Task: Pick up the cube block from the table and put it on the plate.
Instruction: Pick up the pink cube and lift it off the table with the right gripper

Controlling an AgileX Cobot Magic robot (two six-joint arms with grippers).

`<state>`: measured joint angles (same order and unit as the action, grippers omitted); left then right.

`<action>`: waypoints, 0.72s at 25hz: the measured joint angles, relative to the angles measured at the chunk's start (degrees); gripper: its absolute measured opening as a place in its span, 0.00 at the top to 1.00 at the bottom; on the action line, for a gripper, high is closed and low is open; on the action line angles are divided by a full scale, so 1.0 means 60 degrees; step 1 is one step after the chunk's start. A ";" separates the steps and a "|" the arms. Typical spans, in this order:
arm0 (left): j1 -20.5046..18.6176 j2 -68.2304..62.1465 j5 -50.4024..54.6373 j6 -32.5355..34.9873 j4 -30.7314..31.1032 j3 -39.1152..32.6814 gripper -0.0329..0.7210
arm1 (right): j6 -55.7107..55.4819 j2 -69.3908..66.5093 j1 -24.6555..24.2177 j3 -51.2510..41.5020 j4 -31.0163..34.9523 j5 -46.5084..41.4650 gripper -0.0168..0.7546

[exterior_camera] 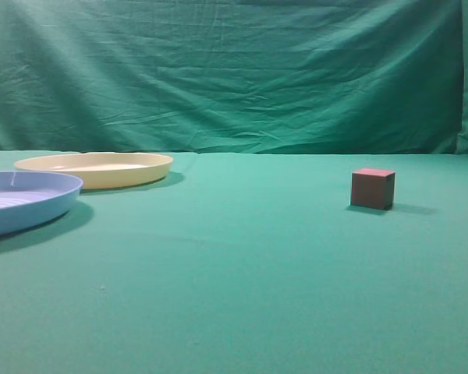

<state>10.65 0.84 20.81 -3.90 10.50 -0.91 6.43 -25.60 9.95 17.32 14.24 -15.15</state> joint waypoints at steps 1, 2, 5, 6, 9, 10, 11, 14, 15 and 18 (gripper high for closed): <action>0.0000 0.0000 0.0000 0.0000 0.0000 0.0000 0.96 | 0.0006 -0.0661 0.0003 0.0337 0.0000 -0.0342 0.98; 0.0000 0.0000 0.0000 0.0000 0.0000 0.0000 0.96 | 0.0022 -0.1288 0.0020 0.0643 0.0000 -0.0585 0.98; 0.0000 0.0000 0.0000 0.0000 0.0000 0.0000 0.96 | 0.0278 -0.2855 0.0020 0.1432 0.0188 -0.1235 0.98; 0.0000 0.0000 0.0000 0.0000 0.0000 0.0000 0.96 | 0.0530 -0.3286 0.0020 0.1708 0.0263 -0.1305 0.98; 0.0000 0.0000 0.0000 0.0000 0.0000 0.0000 0.96 | 0.1596 -0.4907 0.0238 0.2635 0.0331 -0.1711 0.98; 0.0000 0.0000 0.0000 0.0000 0.0000 0.0000 0.96 | 0.2008 -0.5374 0.0399 0.3072 0.0331 -0.1931 0.98; 0.0000 0.0000 0.0000 0.0000 0.0000 0.0000 0.96 | 0.2402 -0.5933 0.0646 0.3362 0.0331 -0.2105 0.98; 0.0000 0.0000 0.0000 0.0000 0.0000 0.0000 0.96 | 0.2823 -0.6899 0.1133 0.3935 0.0292 -0.2216 0.98; 0.0000 0.0000 0.0000 0.0000 0.0000 0.0000 0.96 | 0.2942 -0.7385 0.1361 0.4179 0.0292 -0.2216 0.98; 0.0000 0.0000 0.0000 0.0000 0.0000 0.0000 0.96 | 0.3022 -0.9000 0.1674 0.5023 0.0292 -0.2199 0.76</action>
<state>10.65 0.84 20.81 -3.90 10.50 -0.91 24.57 -79.60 20.00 47.46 16.00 -28.35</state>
